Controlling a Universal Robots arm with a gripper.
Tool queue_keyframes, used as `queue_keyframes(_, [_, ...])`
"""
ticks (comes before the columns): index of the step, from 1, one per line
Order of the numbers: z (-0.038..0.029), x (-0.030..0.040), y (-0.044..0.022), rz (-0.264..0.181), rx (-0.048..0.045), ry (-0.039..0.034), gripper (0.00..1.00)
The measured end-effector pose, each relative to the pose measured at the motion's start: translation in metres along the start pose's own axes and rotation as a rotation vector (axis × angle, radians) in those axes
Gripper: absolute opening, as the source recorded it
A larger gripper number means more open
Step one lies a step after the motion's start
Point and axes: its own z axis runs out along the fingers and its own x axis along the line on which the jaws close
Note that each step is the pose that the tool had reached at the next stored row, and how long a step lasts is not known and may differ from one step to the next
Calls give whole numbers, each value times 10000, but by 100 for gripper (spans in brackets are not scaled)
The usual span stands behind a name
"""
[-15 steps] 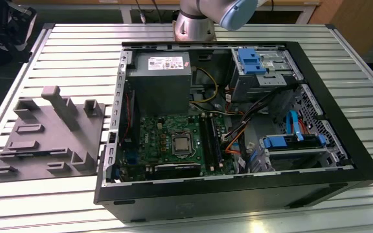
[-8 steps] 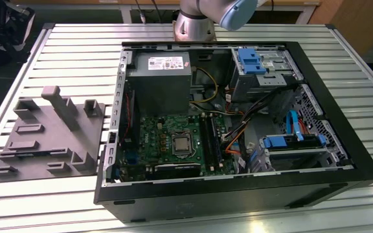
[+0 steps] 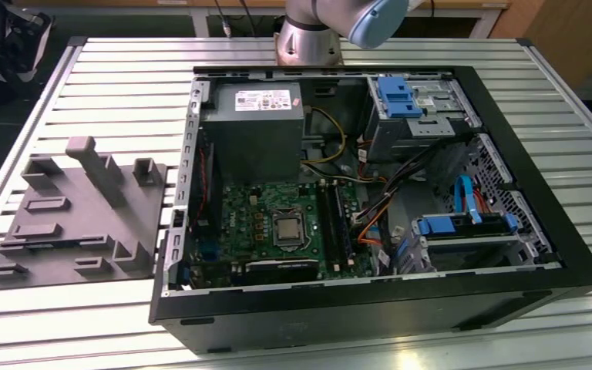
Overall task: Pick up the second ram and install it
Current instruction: 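Reach for the second ram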
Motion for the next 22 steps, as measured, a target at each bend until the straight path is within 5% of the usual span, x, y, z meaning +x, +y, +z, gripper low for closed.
queue_keyframes(22, [-1,44,-32,-1,0,0,11])
